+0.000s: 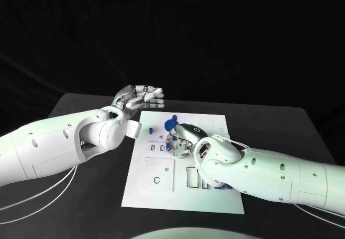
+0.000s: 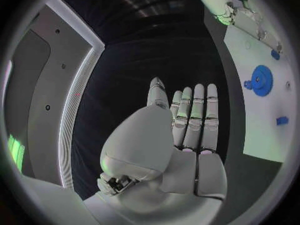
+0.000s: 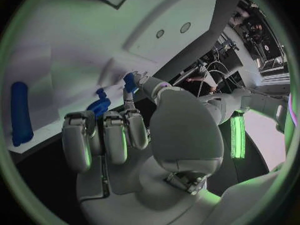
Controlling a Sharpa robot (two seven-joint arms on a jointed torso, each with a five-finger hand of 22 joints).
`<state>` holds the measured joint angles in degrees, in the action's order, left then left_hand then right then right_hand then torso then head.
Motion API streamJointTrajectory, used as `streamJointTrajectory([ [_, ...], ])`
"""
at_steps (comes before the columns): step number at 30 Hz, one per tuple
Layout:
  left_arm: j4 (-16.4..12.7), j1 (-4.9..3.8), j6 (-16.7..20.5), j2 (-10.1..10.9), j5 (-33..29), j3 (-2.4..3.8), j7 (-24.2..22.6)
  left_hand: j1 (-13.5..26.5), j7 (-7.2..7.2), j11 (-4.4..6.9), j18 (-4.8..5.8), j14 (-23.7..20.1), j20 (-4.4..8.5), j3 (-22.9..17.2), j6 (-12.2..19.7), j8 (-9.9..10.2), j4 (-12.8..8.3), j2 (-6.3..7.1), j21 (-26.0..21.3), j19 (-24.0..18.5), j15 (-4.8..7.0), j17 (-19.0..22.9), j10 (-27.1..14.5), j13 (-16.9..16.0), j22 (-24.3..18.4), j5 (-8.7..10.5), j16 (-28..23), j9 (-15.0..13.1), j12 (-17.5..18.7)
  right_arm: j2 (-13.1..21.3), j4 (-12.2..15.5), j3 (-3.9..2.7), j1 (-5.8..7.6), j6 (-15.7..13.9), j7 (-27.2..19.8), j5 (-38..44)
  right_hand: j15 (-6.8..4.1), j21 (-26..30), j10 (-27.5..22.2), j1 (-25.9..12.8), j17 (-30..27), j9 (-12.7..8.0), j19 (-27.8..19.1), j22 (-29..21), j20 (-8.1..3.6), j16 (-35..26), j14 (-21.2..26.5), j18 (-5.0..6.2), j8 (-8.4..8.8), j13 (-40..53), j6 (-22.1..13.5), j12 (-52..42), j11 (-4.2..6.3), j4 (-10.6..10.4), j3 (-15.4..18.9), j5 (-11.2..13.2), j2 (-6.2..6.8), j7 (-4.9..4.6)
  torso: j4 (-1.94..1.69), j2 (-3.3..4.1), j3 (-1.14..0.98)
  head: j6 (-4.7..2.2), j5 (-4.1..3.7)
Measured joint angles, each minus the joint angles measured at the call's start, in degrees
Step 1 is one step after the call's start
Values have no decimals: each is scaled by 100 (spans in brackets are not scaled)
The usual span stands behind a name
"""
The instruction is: Assemble the parts on the task board
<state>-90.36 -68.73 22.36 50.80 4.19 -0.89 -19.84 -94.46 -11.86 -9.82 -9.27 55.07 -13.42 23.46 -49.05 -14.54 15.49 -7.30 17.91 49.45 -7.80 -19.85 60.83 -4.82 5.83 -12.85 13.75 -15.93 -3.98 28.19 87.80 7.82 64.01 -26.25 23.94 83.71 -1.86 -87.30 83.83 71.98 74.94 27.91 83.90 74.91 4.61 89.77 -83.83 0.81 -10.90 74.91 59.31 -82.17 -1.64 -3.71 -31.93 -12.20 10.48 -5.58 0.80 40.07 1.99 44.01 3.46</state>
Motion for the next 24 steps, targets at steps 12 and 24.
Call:
streamJointTrajectory([
  [12, -3, 0, -10, 2, 0, 0, 9, 0, 0, 0, 0, 0, 0, 0, 0, 0, 0, 0, 0, 0, 0, 0, 0, -4, 0, 0, 0, 0, 0, -94, -131, 0, -42, -15, -6, 44, 0, 0, 0, -67, -1, 113, 0, -1, 0, 0, 0, 0, 1, 0, 0, 0, 0, 0, 1, 35, 53, 1, -2, -1, 0, 13, -11],
  [24, -3, 0, -24, 14, 0, 0, 18, 0, 0, 0, 0, 0, 0, 0, 0, 0, 0, 0, 0, 0, 0, 1, 0, -4, 0, 0, 0, 1, 0, -137, -195, -9, -86, -56, -41, 80, 0, 0, -33, -150, -1, 95, 0, 4, 0, 0, 0, 0, 62, -1, -85, 38, 7, 0, 1, 68, 135, -73, -2, -3, 0, 28, -5],
])
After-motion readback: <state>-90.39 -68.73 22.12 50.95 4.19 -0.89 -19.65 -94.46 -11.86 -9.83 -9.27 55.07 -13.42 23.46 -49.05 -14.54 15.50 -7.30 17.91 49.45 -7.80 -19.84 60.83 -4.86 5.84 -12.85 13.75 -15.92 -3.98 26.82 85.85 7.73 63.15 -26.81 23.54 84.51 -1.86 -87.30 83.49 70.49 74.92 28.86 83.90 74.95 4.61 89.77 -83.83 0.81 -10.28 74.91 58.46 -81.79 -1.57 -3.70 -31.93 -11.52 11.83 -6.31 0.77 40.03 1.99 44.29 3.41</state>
